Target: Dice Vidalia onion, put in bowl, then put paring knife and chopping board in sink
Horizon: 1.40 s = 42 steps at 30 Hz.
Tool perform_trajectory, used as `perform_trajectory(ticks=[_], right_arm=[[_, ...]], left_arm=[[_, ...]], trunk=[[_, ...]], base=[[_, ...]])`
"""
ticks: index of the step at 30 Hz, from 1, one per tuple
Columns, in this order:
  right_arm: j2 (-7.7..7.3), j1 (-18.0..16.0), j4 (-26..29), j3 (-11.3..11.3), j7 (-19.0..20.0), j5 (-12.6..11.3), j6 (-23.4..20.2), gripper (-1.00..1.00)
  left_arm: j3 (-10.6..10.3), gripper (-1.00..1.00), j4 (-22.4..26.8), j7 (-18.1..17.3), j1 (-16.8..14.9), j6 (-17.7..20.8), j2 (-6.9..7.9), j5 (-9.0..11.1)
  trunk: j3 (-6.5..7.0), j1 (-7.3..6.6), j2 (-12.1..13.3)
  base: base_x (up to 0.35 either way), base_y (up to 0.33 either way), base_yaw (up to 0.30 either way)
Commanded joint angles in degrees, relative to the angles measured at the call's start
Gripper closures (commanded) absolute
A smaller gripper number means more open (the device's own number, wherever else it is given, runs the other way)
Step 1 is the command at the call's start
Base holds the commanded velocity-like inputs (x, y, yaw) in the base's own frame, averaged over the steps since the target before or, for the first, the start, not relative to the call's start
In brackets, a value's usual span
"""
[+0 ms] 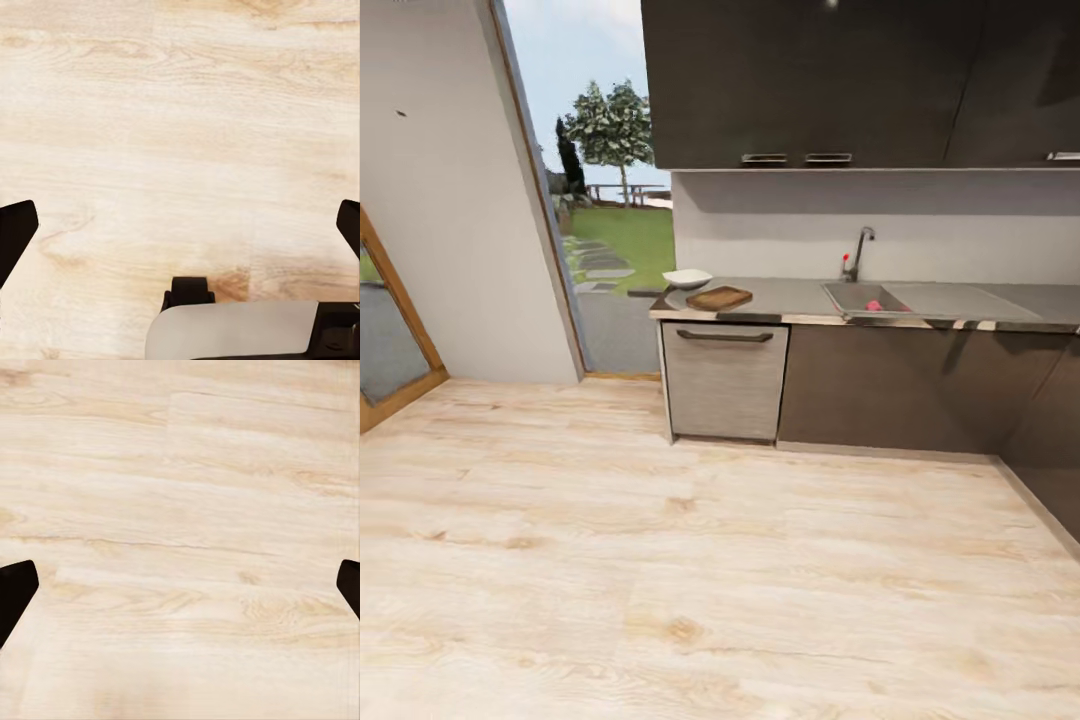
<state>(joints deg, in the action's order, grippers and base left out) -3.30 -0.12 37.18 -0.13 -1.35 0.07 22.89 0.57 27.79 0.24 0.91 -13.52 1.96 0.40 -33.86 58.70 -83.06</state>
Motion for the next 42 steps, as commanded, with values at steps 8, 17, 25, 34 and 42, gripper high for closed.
perform_trajectory(ticks=[8,17,25,34,42], right_arm=[[-0.03,-0.03,0.00,0.04,-0.14,0.02,0.16,-1.00],[-0.04,-0.04,0.00,0.04,-0.14,0.02,0.14,-1.00],[-0.04,-0.04,0.00,0.04,-0.14,0.02,0.21,-1.00],[-0.04,-0.05,0.00,0.04,-0.14,0.02,0.23,-1.00],[-0.04,-0.04,0.00,0.04,-0.14,0.02,0.22,-1.00]], left_arm=[[0.04,-1.00,0.07,0.02,-0.01,-0.09,-0.03,0.04],[0.04,-1.00,0.04,0.02,0.05,-0.10,-0.03,0.04],[0.05,-1.00,0.05,0.02,0.04,-0.09,-0.03,0.04],[0.04,-1.00,0.07,0.02,0.04,-0.10,-0.03,0.04],[0.05,-1.00,0.04,0.02,0.01,-0.04,-0.03,0.04]], trunk=[[-0.04,0.03,-0.02],[-0.04,0.03,-0.02],[-0.04,0.03,-0.02],[0.19,0.03,-0.02],[0.34,0.03,-0.02]], base=[[0.282,-0.089,0.224],[0.287,-0.130,0.027],[0.288,-0.139,-0.004],[0.288,-0.102,-0.131],[0.292,-0.012,-0.069]])
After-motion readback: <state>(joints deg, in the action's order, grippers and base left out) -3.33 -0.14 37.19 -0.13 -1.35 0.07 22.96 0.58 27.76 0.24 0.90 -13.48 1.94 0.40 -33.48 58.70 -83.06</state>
